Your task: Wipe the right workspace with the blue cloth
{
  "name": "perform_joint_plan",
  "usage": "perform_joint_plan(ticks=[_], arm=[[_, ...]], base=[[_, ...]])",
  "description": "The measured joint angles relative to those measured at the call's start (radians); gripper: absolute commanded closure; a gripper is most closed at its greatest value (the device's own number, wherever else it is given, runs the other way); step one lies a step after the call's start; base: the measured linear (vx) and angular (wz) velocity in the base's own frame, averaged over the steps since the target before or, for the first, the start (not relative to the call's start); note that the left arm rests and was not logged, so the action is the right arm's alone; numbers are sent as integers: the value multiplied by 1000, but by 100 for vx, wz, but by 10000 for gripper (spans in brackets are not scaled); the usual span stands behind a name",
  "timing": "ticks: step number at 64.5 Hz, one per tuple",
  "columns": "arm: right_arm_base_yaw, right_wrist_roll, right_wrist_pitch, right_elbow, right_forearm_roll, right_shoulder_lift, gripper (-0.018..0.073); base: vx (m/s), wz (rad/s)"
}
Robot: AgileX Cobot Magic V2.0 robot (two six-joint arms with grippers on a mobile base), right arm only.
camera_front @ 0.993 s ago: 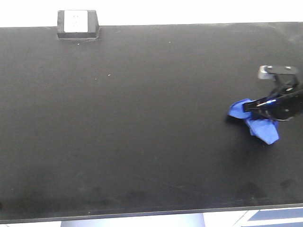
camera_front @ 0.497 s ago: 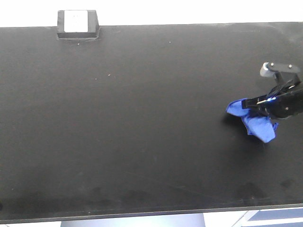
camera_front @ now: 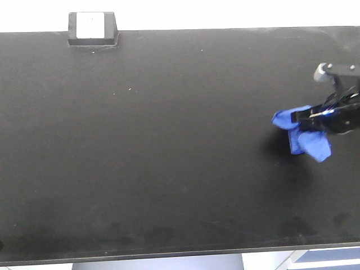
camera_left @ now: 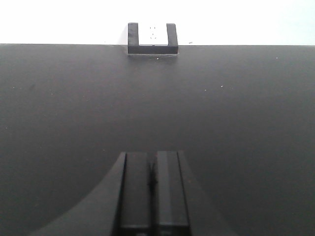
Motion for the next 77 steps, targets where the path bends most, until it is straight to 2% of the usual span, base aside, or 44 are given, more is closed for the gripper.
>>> perform_joint_plan(ticks=[10, 17, 32, 41, 49, 57, 77], arm=[[28, -41, 2, 0, 0, 47, 433], [30, -75, 3, 0, 0, 57, 368], [30, -96, -5, 0, 2, 57, 69], [30, -93, -9, 0, 3, 49, -32], [30, -93, -9, 0, 3, -19, -21], [30, -92, 6, 0, 3, -155, 29], [30, 2, 180, 33, 0, -665, 251]], base=[[0, 0], [0, 0], [0, 0], [0, 0], [0, 0], [0, 0], [0, 0]])
